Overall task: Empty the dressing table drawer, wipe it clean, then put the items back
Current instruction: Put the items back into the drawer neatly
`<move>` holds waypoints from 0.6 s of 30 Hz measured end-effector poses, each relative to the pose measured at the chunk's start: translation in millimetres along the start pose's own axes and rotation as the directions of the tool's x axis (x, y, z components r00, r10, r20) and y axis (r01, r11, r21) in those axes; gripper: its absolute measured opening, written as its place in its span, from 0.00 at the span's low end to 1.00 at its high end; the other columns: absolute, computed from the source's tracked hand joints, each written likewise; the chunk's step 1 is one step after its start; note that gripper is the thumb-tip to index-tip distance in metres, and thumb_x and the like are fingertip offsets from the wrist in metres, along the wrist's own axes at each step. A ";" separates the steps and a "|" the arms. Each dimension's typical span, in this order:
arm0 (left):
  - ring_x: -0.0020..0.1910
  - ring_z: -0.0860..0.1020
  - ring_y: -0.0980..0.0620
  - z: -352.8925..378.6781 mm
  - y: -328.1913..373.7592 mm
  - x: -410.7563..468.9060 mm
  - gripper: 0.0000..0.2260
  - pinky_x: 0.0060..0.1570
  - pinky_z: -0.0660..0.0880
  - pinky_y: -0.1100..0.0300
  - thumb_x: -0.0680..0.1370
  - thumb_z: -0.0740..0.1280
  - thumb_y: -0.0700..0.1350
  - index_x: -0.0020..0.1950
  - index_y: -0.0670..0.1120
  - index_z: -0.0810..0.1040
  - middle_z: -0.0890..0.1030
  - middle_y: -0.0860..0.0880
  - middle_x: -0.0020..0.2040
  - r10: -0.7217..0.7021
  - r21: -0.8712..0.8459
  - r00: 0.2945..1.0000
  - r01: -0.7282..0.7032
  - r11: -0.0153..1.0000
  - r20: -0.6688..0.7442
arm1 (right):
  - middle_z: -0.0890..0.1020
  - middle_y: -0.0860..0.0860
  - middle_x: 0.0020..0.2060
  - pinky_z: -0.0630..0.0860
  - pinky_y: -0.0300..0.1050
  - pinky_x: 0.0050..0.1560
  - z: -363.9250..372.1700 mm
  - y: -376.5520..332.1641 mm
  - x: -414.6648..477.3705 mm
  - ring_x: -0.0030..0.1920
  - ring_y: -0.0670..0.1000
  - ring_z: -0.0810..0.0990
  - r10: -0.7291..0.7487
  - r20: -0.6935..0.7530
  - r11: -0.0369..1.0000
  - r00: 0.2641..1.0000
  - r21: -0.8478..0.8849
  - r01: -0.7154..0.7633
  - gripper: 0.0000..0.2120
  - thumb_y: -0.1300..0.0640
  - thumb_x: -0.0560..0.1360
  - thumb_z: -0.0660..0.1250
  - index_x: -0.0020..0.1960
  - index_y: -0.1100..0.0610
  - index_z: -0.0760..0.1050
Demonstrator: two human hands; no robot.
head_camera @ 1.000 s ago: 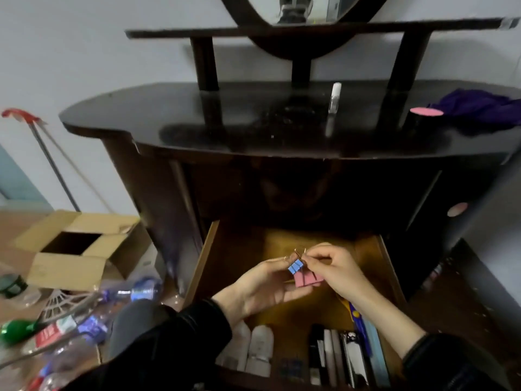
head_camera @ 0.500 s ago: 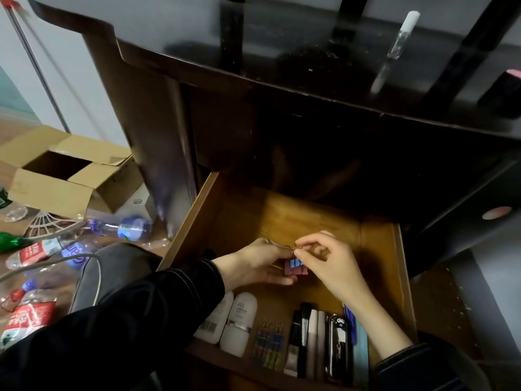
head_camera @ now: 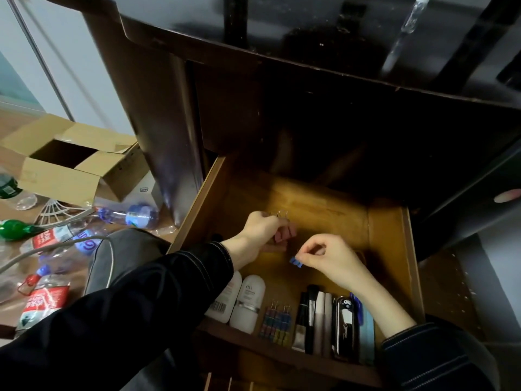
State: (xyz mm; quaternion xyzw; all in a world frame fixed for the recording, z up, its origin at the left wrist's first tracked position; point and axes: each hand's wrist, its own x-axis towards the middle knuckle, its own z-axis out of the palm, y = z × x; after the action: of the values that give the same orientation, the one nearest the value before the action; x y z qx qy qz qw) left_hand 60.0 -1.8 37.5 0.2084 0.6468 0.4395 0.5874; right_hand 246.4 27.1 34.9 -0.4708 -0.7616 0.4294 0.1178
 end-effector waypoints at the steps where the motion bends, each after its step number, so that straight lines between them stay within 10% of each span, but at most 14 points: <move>1: 0.39 0.82 0.42 -0.2 0.6 -0.3 0.06 0.41 0.84 0.49 0.77 0.70 0.41 0.45 0.39 0.79 0.80 0.39 0.41 -0.001 -0.022 1.000 0.000 1.000 -0.007 | 0.85 0.42 0.35 0.72 0.34 0.35 5.7 0.1 -0.3 0.34 0.42 0.81 0.011 0.039 1.000 0.999 -0.028 -0.010 0.04 0.52 0.73 0.76 0.40 0.48 0.84; 6: 0.38 0.82 0.42 -1.5 3.3 -2.1 0.14 0.36 0.83 0.52 0.79 0.68 0.42 0.61 0.37 0.72 0.81 0.37 0.47 -0.045 -0.069 0.999 0.044 0.997 -0.021 | 0.85 0.40 0.37 0.81 0.48 0.47 29.0 0.3 -4.0 0.40 0.41 0.82 0.032 0.201 0.990 0.979 -0.140 -0.004 0.02 0.54 0.70 0.76 0.38 0.50 0.85; 18: 0.42 0.82 0.41 -0.1 2.0 -2.5 0.15 0.38 0.83 0.51 0.79 0.68 0.43 0.63 0.39 0.70 0.81 0.38 0.48 -0.056 -0.049 0.998 0.057 0.997 0.015 | 0.85 0.47 0.41 0.81 0.55 0.52 36.7 0.1 -8.1 0.45 0.48 0.83 0.098 0.337 0.958 0.936 -0.287 0.003 0.04 0.55 0.70 0.75 0.42 0.55 0.86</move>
State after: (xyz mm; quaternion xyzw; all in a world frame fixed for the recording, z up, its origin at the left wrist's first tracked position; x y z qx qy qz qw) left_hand 60.0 -2.7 40.6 0.1783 0.6373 0.4371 0.6091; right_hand 229.3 0.5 14.5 -0.4178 -0.8122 0.3954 -0.0975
